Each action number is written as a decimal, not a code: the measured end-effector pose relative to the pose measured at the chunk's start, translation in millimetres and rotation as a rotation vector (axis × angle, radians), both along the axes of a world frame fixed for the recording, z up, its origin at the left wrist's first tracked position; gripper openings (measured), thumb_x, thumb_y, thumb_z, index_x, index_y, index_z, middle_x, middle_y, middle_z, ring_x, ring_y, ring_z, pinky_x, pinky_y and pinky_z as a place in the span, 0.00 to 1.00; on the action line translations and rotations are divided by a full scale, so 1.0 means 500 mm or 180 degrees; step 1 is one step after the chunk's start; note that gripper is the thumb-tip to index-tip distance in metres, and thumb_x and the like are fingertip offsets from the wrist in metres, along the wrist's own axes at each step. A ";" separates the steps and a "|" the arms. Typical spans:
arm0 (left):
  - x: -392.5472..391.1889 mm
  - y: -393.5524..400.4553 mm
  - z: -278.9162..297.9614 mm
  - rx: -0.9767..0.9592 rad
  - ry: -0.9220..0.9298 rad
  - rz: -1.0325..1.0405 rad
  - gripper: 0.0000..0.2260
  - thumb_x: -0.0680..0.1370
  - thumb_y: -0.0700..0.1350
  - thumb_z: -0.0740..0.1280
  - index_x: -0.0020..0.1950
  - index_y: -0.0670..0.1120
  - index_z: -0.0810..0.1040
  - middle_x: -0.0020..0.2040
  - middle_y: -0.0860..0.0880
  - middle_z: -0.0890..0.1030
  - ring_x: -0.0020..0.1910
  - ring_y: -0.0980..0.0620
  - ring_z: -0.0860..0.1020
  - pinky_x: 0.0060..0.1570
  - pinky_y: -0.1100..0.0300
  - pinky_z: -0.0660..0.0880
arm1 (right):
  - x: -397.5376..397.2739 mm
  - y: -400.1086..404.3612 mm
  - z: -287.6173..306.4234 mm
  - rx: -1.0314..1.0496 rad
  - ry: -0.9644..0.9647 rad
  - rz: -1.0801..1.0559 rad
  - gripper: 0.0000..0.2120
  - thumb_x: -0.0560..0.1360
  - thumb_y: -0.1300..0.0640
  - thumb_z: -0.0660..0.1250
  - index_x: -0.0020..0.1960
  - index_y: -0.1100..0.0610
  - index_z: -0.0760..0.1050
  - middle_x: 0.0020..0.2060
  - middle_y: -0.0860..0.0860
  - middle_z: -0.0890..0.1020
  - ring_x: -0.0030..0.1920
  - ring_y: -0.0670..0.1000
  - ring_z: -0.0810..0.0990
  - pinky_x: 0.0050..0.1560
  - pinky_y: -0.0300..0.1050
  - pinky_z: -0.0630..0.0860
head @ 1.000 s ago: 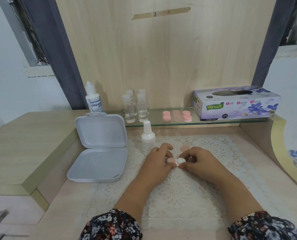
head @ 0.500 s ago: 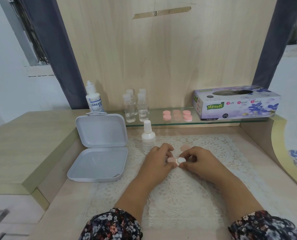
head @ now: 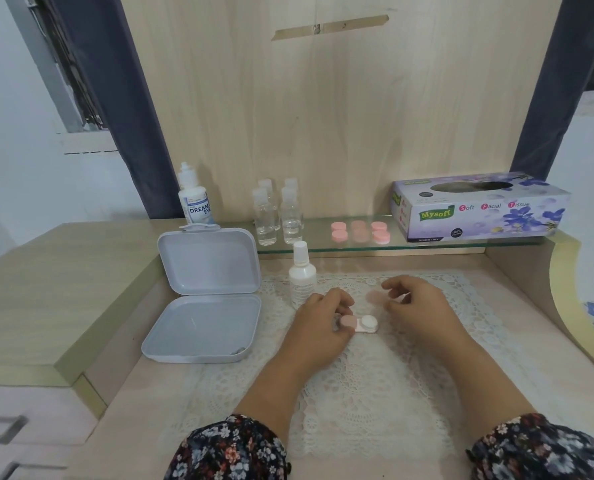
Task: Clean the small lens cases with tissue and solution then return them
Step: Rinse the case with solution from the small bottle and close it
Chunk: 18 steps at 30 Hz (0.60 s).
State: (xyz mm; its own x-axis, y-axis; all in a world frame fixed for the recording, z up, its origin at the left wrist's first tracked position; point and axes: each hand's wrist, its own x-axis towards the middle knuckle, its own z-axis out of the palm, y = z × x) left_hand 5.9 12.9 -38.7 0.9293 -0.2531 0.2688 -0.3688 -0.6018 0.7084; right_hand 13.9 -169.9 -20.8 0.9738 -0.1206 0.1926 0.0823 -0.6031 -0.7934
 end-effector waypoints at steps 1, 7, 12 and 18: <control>0.000 0.000 0.000 0.0013 -0.0003 -0.0003 0.12 0.75 0.42 0.65 0.55 0.56 0.72 0.50 0.57 0.75 0.54 0.59 0.72 0.56 0.62 0.71 | 0.009 0.000 0.005 -0.0187 0.0002 -0.0067 0.12 0.74 0.55 0.70 0.57 0.51 0.78 0.46 0.46 0.78 0.41 0.46 0.75 0.40 0.43 0.73; -0.001 0.001 0.001 0.0098 -0.0035 0.0023 0.11 0.76 0.43 0.65 0.55 0.55 0.74 0.51 0.54 0.74 0.54 0.57 0.73 0.57 0.61 0.72 | 0.050 0.006 0.037 -0.1204 0.0489 0.0215 0.20 0.74 0.54 0.69 0.65 0.55 0.74 0.59 0.51 0.78 0.55 0.51 0.77 0.51 0.44 0.73; 0.001 0.002 -0.003 0.0181 -0.0065 0.0036 0.09 0.76 0.44 0.65 0.54 0.56 0.74 0.52 0.53 0.74 0.53 0.56 0.73 0.56 0.60 0.72 | 0.067 0.005 0.020 -0.1305 0.0532 0.0291 0.19 0.73 0.55 0.69 0.63 0.55 0.76 0.51 0.49 0.80 0.51 0.50 0.78 0.53 0.46 0.76; 0.000 0.003 -0.003 0.0210 -0.0057 0.0031 0.08 0.76 0.45 0.65 0.53 0.56 0.74 0.52 0.53 0.73 0.54 0.55 0.72 0.56 0.60 0.71 | 0.062 -0.003 0.006 -0.1077 0.0362 0.0260 0.14 0.73 0.57 0.69 0.59 0.52 0.78 0.47 0.47 0.80 0.47 0.48 0.78 0.52 0.46 0.77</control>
State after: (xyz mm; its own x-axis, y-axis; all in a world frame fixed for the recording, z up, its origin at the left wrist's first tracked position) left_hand 5.8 14.2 -40.0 0.9270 -0.2619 0.2683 -0.3750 -0.6505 0.6604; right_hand 45.0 -171.4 -17.8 0.9951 0.0105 0.0981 0.0637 -0.8281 -0.5569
